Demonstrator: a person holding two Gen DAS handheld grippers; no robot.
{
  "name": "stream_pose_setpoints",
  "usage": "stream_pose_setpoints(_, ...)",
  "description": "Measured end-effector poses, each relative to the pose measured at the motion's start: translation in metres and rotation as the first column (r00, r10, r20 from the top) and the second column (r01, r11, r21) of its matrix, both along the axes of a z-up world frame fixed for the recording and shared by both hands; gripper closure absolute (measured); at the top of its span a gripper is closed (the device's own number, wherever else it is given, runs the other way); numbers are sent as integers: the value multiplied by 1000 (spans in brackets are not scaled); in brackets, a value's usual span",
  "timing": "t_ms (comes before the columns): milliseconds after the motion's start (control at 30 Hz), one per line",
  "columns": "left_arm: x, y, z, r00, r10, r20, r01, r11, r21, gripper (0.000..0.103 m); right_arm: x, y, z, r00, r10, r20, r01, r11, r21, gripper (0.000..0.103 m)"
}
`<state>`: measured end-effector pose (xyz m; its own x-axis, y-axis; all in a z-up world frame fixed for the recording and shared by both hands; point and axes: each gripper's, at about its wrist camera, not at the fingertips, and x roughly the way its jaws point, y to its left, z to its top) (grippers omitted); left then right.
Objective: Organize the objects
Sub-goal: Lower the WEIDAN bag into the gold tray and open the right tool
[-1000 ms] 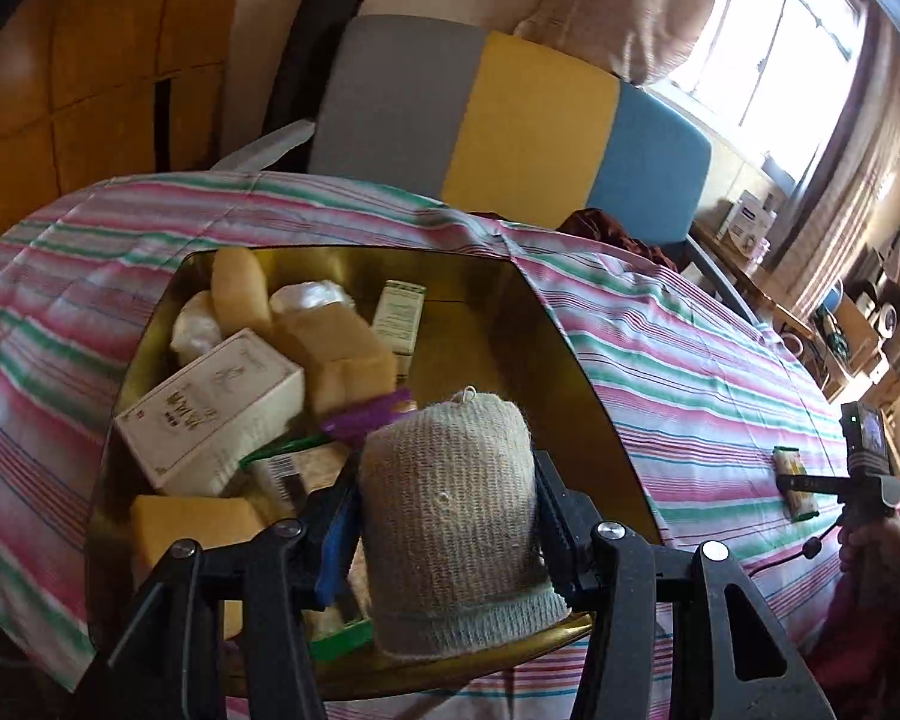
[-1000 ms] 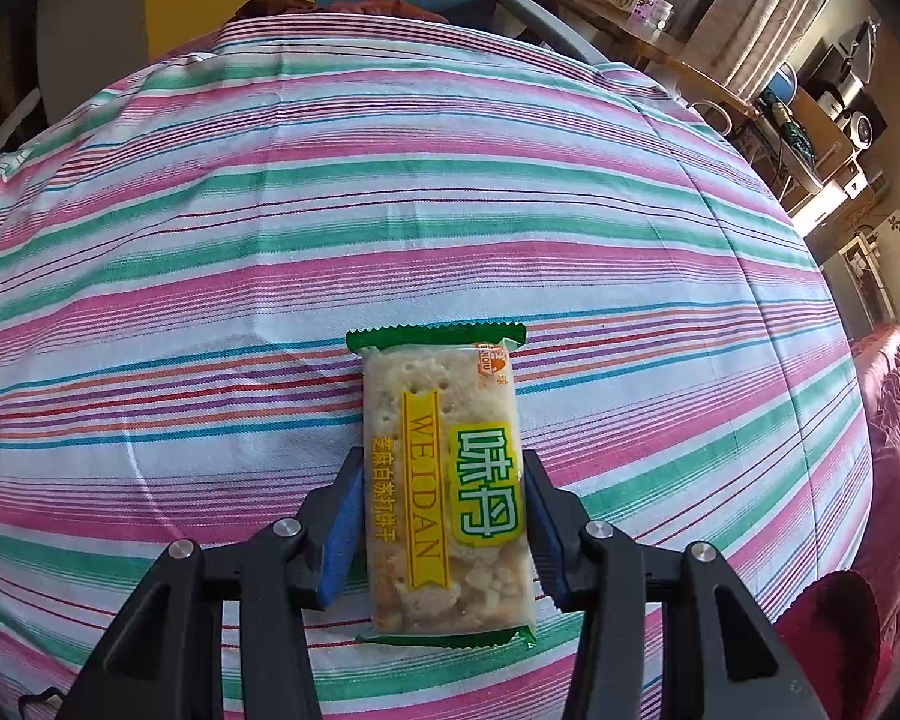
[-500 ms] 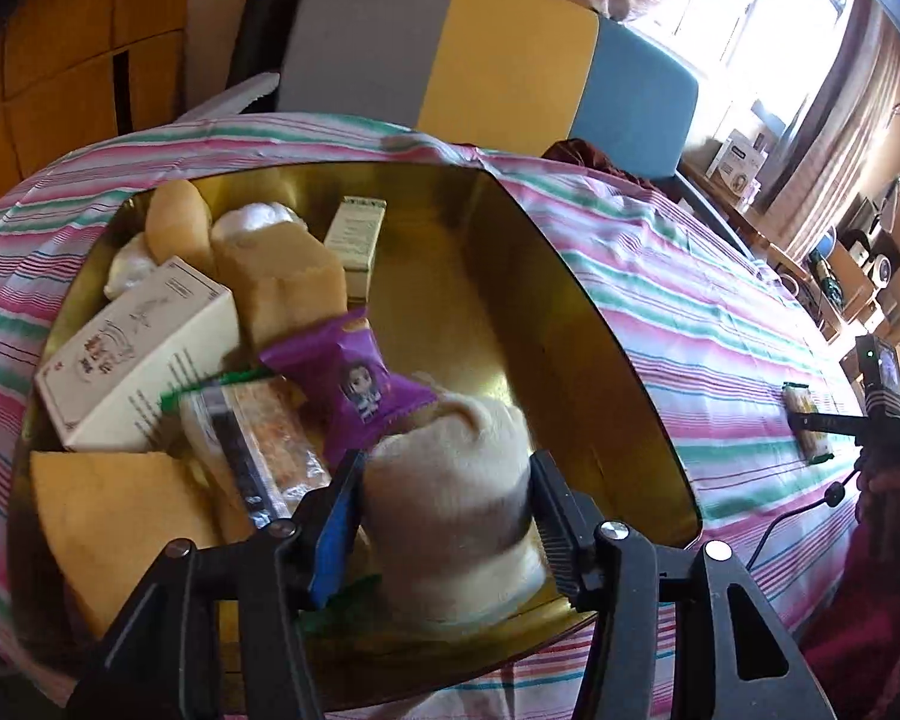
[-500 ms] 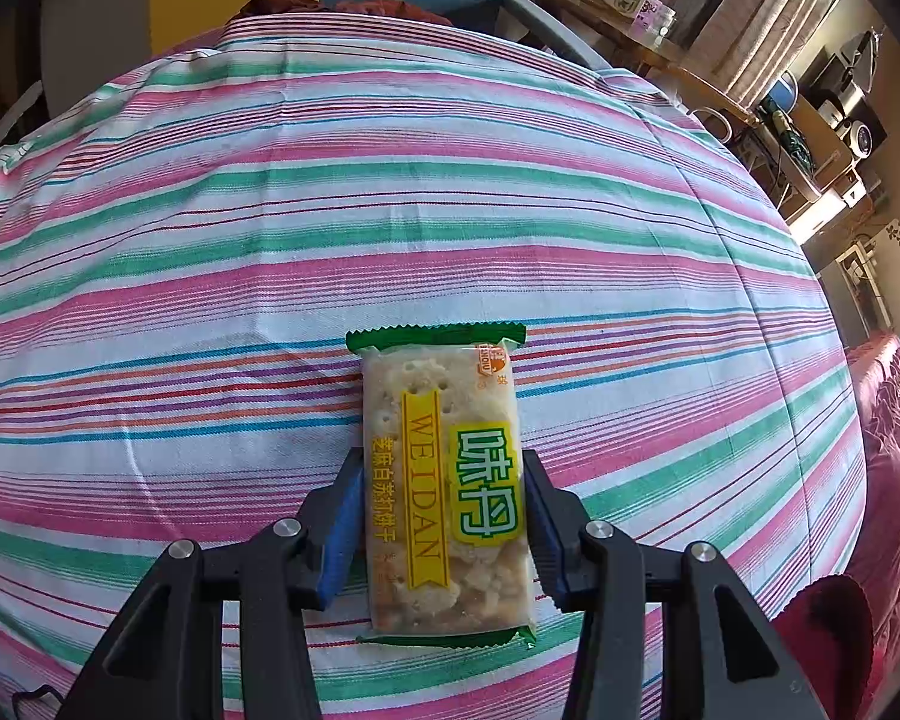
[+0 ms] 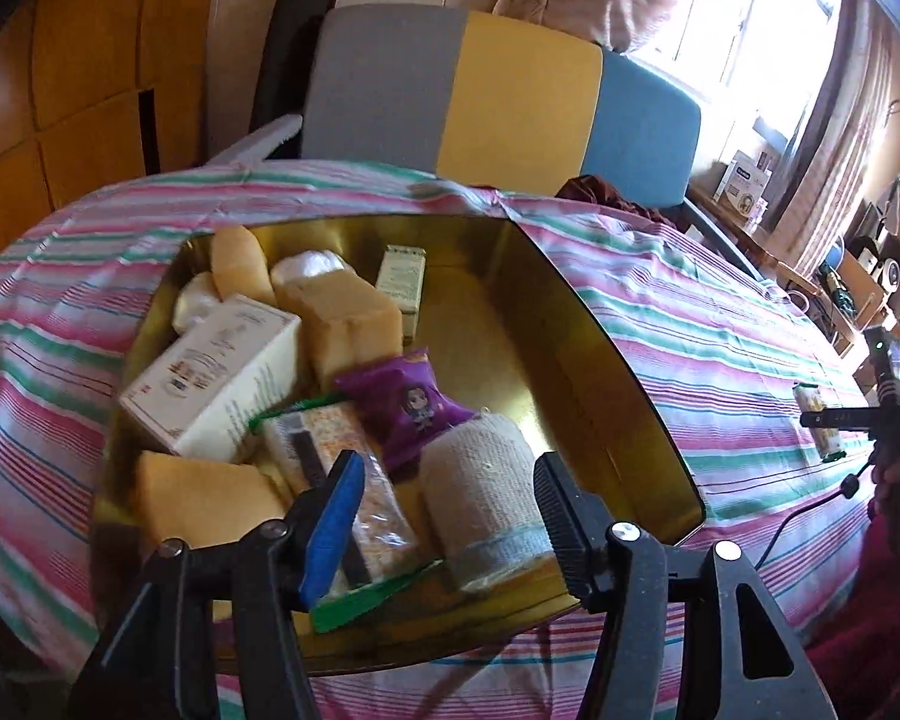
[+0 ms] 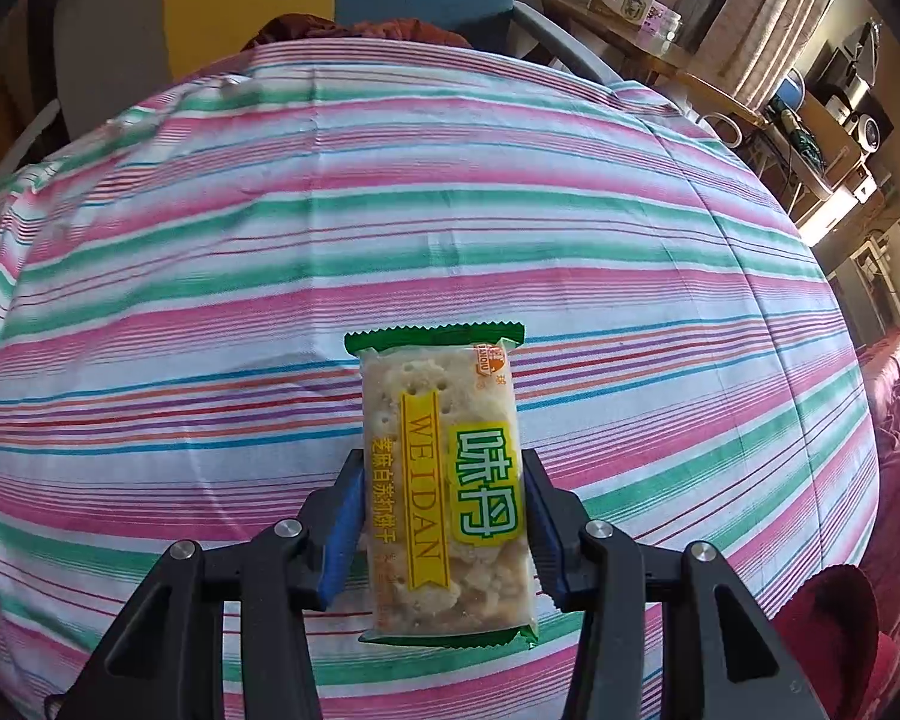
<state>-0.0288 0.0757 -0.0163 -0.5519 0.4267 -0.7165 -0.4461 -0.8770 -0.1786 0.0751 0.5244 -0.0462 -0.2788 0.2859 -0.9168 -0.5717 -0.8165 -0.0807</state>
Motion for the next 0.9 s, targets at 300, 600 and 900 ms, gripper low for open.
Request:
stream_pose_setpoints(300,5,-31,13,994,89,-62,-90,996,-6,39,-78,-162,74,905,370,-208,-387,921,-44,54)
stream_pose_setpoints(600,6,-59,16,985,153,-78,-152,988,14,36,-166,-299,58,789,593,-160,-609,788,-85,54)
stream_pose_setpoints(900,-1,-72,13,978,201,-62,-201,979,19,31,-208,-319,8,795,606,-5,-604,793,-78,54)
